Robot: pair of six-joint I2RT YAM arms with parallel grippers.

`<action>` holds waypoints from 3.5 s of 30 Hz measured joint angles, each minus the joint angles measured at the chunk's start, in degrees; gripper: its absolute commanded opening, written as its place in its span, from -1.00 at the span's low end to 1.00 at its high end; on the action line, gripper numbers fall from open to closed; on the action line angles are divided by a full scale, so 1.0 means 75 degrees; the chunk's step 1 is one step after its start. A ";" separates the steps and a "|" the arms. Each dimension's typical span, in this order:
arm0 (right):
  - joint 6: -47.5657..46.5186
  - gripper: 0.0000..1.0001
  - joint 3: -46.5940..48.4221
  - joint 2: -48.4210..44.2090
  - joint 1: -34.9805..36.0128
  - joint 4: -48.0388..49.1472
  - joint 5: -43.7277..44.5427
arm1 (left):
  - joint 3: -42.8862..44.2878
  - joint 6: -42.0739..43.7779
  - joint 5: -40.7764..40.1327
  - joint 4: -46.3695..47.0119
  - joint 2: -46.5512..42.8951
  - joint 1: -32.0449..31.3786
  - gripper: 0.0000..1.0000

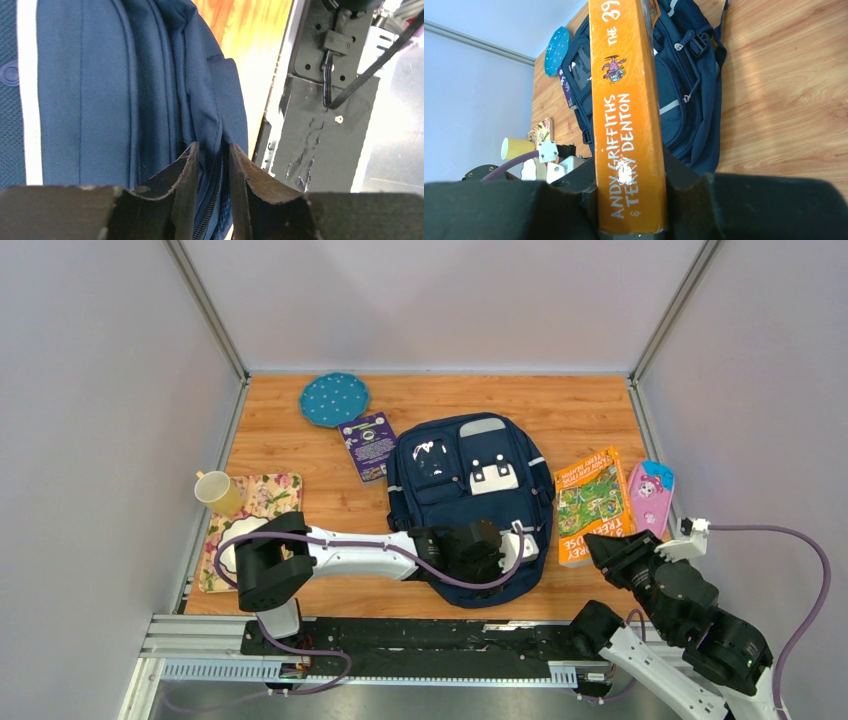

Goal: Pack the student bag
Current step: Place the book in the student bag.

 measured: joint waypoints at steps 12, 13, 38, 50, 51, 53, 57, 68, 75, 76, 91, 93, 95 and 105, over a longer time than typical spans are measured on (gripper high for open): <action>0.0047 -1.00 0.0000 -0.0020 0.0000 -0.0181 0.0003 | -0.0023 -0.0169 -0.0519 0.0157 -0.0015 0.0050 -1.00; 0.0047 -1.00 0.0000 -0.0020 0.0000 -0.0198 0.0003 | -0.0029 -0.0172 -0.0519 0.0166 -0.0020 0.0061 -1.00; 0.1244 -1.00 0.0624 -0.0574 -0.0009 -0.1769 -0.0612 | 0.0685 -0.0076 -0.2087 0.0906 -0.2110 0.1588 -1.00; 0.2256 -1.00 -0.1221 -0.0810 -0.0012 -0.0565 -0.2206 | 0.0717 0.0175 -0.2492 0.1157 -0.2133 0.1606 -1.00; 0.2337 -1.00 -0.1472 -0.0813 -0.0015 -0.0233 -0.2381 | 0.0717 0.0172 -0.2489 0.1192 -0.2133 0.1606 -1.00; 0.2541 -1.00 -0.2046 -0.0769 -0.0012 0.0571 -0.2739 | 0.0717 0.0160 -0.2463 0.1268 -0.2133 0.1606 -1.00; 0.2975 -1.00 -0.2940 -0.0484 -0.0015 0.2040 -0.3258 | 0.0714 0.0114 -0.2401 0.1338 -0.2136 0.1606 -1.00; 0.4030 -1.00 -0.4164 0.1545 -0.0035 0.5770 -0.3672 | 0.0609 -0.0026 -0.2063 0.1332 -0.2413 0.1609 -1.00; 0.4739 -1.00 -0.4651 0.3220 -0.0571 0.7769 -0.3593 | 0.0527 -0.0029 -0.1955 0.1320 -0.2667 0.1612 -1.00; 0.4832 -1.00 -0.4686 0.3526 -0.0662 0.8023 -0.3558 | 0.0490 -0.0035 -0.1941 0.1320 -0.2704 0.1612 -1.00; 0.4147 0.28 -0.3325 0.7650 -0.1553 1.0121 -0.4526 | -0.0079 -0.0370 -0.1547 0.1763 -0.2783 0.1617 -1.00; 0.3972 0.40 -0.3427 0.7504 -0.1585 1.0063 -0.4686 | -0.0128 -0.0393 -0.1550 0.1804 -0.2798 0.1620 -1.00; 0.3751 0.50 -0.3657 0.7087 -0.1594 0.9874 -0.4820 | -0.0143 -0.0399 -0.1550 0.1816 -0.2809 0.1632 -1.00; 0.3139 0.05 -0.4208 0.5217 -0.1582 0.8950 -0.4803 | -0.0152 -0.0396 -0.1682 0.1871 -0.2815 0.1629 -1.00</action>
